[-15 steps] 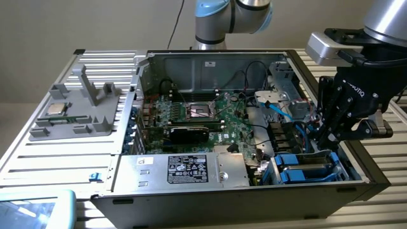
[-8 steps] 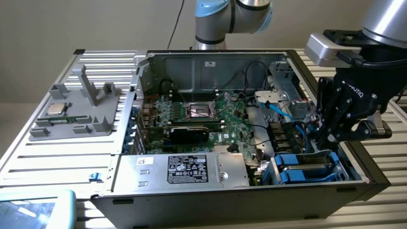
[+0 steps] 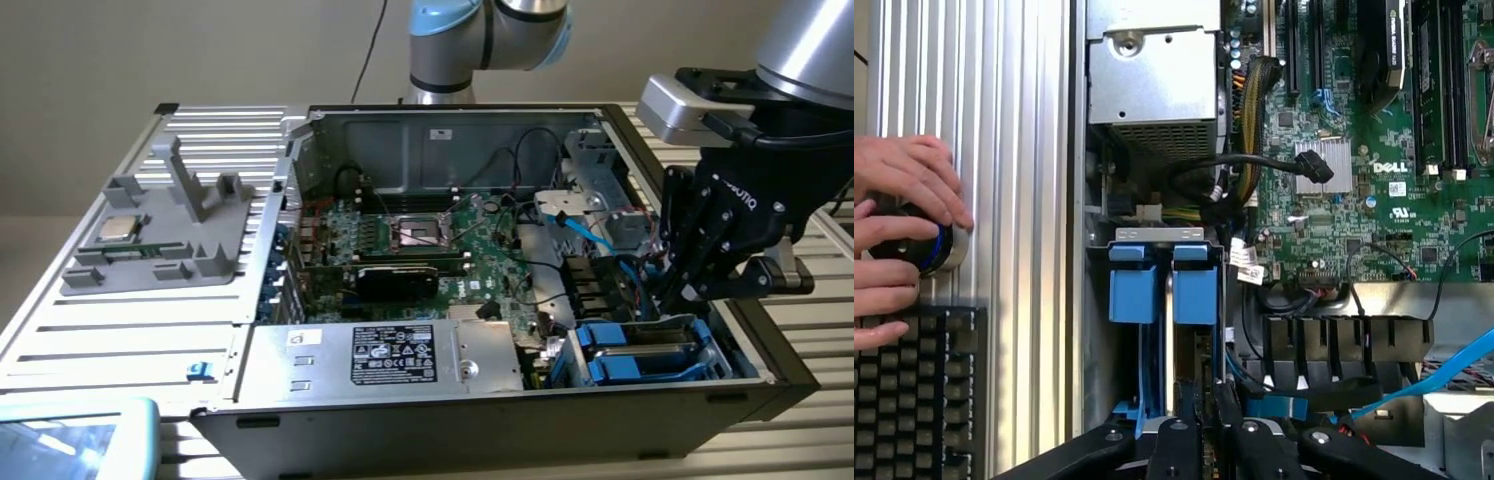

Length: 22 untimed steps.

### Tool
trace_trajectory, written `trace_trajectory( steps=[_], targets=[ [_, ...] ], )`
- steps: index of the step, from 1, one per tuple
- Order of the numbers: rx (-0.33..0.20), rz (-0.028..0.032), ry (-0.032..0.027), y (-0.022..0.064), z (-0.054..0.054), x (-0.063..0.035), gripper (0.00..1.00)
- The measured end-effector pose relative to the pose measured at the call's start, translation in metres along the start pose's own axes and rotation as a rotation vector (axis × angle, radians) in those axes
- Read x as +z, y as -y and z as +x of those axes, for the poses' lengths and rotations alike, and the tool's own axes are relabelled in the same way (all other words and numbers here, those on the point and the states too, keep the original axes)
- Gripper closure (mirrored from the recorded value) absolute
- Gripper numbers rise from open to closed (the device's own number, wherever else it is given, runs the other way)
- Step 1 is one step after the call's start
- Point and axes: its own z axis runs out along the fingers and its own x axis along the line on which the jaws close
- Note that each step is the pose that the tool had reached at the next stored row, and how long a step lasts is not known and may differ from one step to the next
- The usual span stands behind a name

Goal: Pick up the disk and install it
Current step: 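Insert the first disk wire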

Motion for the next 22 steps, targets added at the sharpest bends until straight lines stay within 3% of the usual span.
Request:
trace_trajectory(
  steps=[7, 9, 14, 16, 19, 22],
  targets=[
    [0.000, 0.0001, -0.0007, 0.0002, -0.0024, 0.0013, 0.83],
    [0.000, 0.0001, -0.0041, 0.0003, -0.0030, 0.0031, 0.83],
    [0.000, 0.0001, -0.0054, 0.0004, -0.0034, 0.0046, 0.83],
    [0.001, 0.0003, -0.0122, 0.0005, -0.0036, 0.0061, 0.83],
    [0.001, 0.0001, -0.0154, 0.0006, -0.0037, 0.0069, 0.83],
    [0.002, 0.0006, -0.0348, 0.0005, -0.0046, 0.0089, 0.83]
  ],
)
